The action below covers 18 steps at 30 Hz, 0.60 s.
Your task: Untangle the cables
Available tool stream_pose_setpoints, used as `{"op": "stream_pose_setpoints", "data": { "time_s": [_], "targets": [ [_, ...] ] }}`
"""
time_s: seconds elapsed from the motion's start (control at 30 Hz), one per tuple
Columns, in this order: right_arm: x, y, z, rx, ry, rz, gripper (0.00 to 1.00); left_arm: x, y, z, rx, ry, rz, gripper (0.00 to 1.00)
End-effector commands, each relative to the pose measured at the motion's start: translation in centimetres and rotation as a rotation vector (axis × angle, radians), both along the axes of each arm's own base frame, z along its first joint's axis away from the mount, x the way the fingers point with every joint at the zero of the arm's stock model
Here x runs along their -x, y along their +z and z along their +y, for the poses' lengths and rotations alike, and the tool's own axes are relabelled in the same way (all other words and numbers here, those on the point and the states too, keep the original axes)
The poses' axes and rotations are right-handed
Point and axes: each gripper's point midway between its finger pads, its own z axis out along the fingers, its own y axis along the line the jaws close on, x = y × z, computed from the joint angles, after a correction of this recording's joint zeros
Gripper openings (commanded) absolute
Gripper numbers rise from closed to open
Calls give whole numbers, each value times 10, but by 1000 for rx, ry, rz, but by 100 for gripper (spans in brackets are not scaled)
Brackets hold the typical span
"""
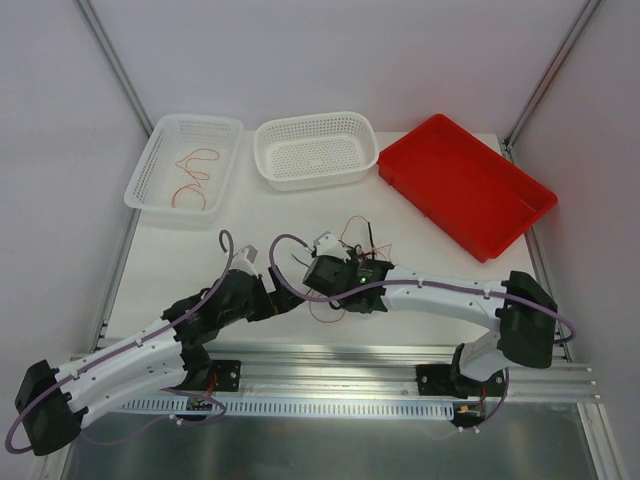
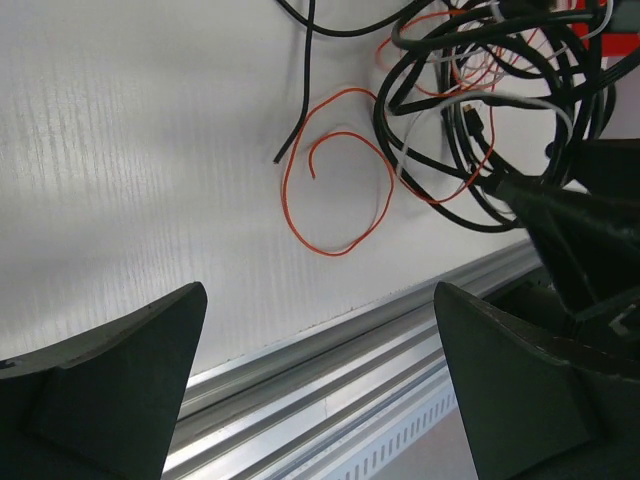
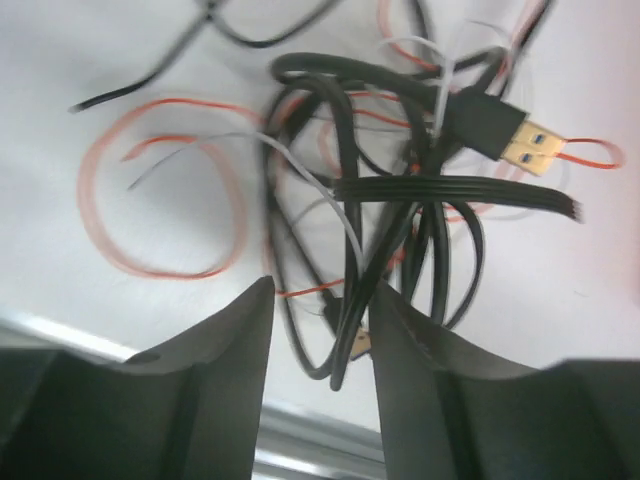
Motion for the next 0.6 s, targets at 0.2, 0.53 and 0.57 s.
{"op": "stream_pose_setpoints", "data": {
  "time_s": [0.2, 0.53, 0.57],
  "targets": [
    [62, 50, 69, -473, 307, 259, 59, 3, -3, 9, 14, 37, 10, 99],
    [7, 80, -21, -563, -33, 47, 59, 2, 16, -15, 2, -66, 33, 99],
    [1, 76, -34, -575, -100, 38, 60, 1, 25, -19, 17, -73, 27, 99]
  ]
}}
